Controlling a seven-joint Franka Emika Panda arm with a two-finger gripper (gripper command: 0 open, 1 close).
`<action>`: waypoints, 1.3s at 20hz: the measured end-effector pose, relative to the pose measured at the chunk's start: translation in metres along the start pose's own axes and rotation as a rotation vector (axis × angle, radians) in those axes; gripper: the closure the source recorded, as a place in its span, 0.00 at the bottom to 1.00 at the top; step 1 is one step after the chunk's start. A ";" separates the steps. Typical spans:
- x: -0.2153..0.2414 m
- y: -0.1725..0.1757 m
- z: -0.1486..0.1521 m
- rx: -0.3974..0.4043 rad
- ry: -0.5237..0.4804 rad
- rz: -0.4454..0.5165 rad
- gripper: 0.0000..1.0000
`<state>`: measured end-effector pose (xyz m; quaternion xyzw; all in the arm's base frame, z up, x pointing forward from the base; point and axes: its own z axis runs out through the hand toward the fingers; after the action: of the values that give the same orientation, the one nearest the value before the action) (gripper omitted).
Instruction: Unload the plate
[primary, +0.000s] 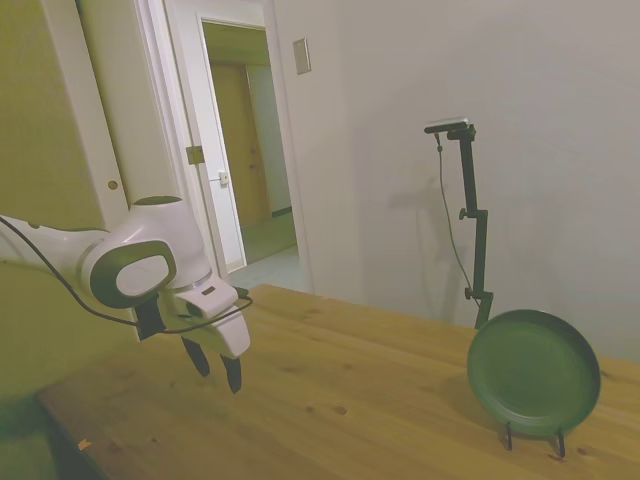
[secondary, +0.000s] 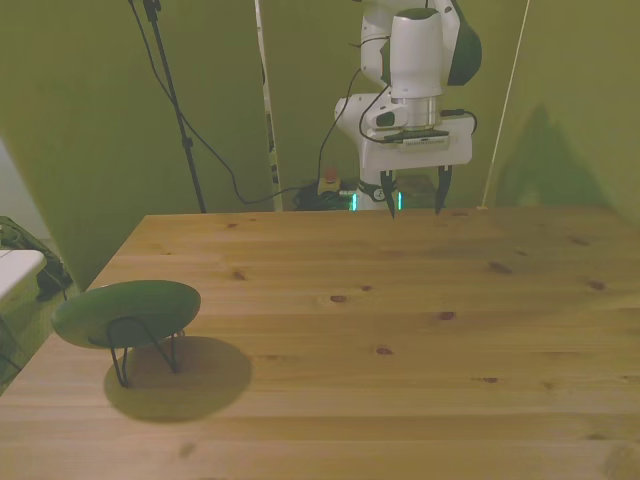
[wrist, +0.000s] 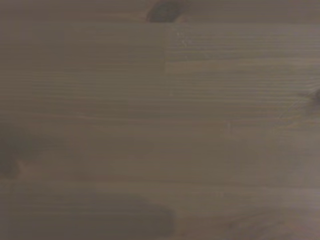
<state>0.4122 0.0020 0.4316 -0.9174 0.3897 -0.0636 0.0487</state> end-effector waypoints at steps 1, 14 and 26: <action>0.000 0.000 0.000 -0.004 0.000 -0.002 0.00; 0.077 0.070 -0.055 -0.117 0.248 0.176 0.00; 0.196 0.090 -0.113 -0.081 0.401 0.238 0.00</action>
<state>0.4660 -0.2065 0.5463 -0.8354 0.4991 -0.2226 -0.0595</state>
